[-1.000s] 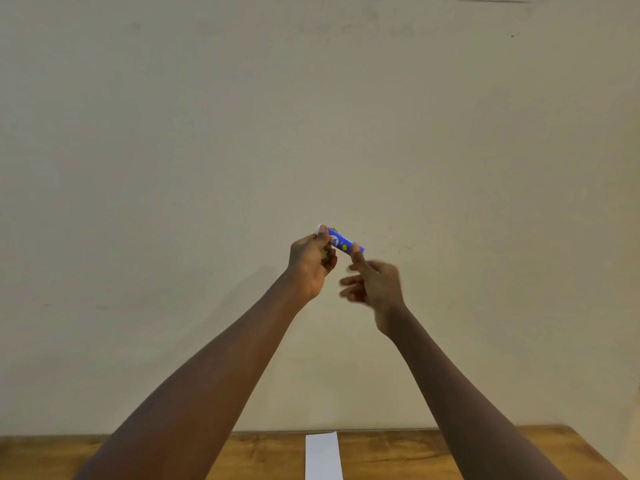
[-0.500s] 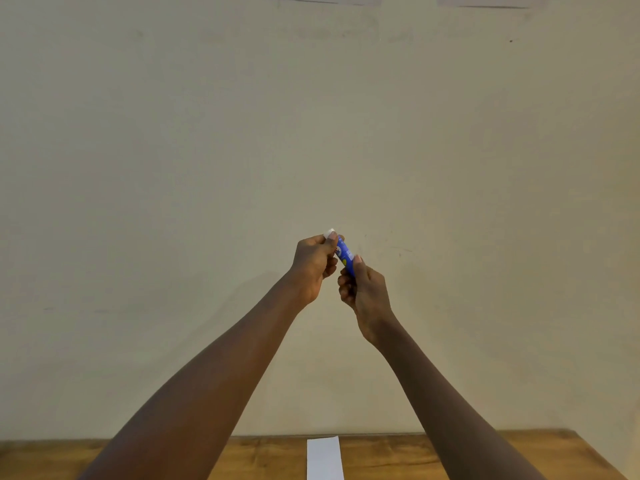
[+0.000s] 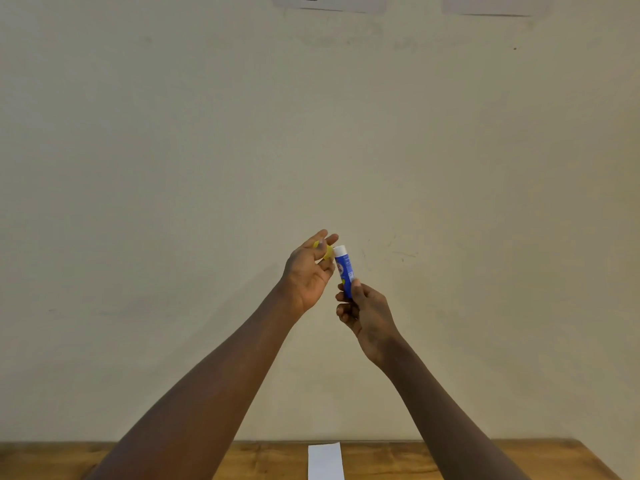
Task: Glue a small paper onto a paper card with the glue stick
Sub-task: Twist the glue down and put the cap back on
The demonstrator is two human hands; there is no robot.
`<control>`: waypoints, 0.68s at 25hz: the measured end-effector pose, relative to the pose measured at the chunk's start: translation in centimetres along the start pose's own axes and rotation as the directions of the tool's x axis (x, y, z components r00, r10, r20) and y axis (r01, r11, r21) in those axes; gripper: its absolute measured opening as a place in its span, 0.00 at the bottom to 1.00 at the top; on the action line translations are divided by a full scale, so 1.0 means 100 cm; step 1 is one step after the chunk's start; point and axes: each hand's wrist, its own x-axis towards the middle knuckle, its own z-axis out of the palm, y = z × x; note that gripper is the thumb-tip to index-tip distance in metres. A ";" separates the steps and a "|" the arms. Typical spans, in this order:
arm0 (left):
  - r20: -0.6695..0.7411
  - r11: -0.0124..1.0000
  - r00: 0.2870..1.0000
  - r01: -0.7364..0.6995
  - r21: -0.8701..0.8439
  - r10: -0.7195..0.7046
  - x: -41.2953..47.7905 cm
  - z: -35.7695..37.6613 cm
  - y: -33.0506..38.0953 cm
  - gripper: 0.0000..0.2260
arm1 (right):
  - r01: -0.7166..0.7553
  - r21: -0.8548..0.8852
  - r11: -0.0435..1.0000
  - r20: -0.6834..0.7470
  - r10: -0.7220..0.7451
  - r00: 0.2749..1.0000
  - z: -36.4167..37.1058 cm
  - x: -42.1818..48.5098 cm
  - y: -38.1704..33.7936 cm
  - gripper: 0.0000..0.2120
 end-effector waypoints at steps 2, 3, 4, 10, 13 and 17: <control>0.016 0.999 0.999 -0.033 -0.034 0.034 0.001 0.001 0.000 0.17 | 0.049 -0.092 0.995 -0.008 -0.050 0.999 0.002 0.001 -0.001 0.14; 0.015 0.998 0.999 -0.046 -0.042 0.047 0.001 0.001 0.001 0.17 | 0.075 -0.147 0.986 -0.016 -0.078 0.997 0.003 0.002 -0.002 0.13; 0.016 0.998 0.998 -0.056 -0.021 0.057 0.001 0.000 0.001 0.17 | 0.095 -0.190 0.977 -0.025 -0.102 0.994 0.004 0.003 -0.002 0.13; 0.140 0.921 0.987 -0.123 0.369 0.076 0.000 -0.002 0.007 0.14 | 0.149 -0.318 0.936 -0.074 -0.182 0.981 -0.003 0.002 0.002 0.12; 0.170 0.843 0.978 -0.188 0.504 0.116 0.000 -0.001 0.004 0.15 | 0.169 -0.341 0.925 -0.131 -0.224 0.966 -0.001 0.003 0.000 0.11; 0.170 0.826 0.977 -0.202 0.527 0.131 0.000 -0.004 0.000 0.15 | 0.139 -0.310 0.941 -0.186 -0.203 0.961 0.008 0.002 0.003 0.10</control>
